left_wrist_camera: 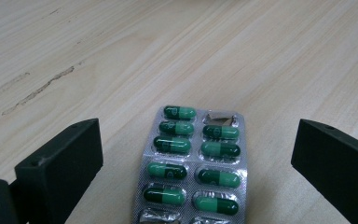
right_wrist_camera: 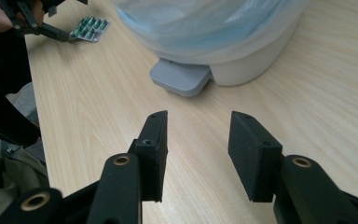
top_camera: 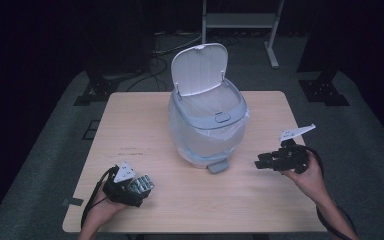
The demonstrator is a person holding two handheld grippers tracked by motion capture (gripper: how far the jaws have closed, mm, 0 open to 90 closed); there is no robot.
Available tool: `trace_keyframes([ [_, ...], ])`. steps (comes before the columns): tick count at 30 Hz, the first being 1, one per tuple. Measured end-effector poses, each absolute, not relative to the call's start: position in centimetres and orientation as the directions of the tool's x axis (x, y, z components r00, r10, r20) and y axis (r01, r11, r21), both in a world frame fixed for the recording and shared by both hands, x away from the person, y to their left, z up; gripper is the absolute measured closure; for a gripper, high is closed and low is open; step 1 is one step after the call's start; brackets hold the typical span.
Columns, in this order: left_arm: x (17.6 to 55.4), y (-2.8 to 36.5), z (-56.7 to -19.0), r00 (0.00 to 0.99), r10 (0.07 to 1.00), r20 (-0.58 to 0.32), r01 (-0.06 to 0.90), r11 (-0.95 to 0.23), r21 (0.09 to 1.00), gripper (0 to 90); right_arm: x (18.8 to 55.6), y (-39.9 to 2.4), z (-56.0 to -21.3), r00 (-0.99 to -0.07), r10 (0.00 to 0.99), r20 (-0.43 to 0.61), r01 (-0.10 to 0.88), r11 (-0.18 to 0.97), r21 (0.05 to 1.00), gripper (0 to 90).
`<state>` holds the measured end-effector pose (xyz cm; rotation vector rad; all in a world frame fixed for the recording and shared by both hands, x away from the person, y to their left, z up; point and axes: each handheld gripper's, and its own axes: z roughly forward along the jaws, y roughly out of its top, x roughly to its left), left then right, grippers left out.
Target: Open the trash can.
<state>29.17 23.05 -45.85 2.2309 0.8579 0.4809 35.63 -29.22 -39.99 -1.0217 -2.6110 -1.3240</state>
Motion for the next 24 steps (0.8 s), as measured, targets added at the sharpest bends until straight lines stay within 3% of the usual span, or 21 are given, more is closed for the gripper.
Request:
trace_keyframes([
  [24, 29.3, 22.8, -46.4, 0.729, 0.676, 0.11, 0.435, -0.581, 0.688, 4.1, 34.1, -29.6, -43.2, -0.777, 0.549, 0.308, 0.586, 0.45, 0.674, 54.1],
])
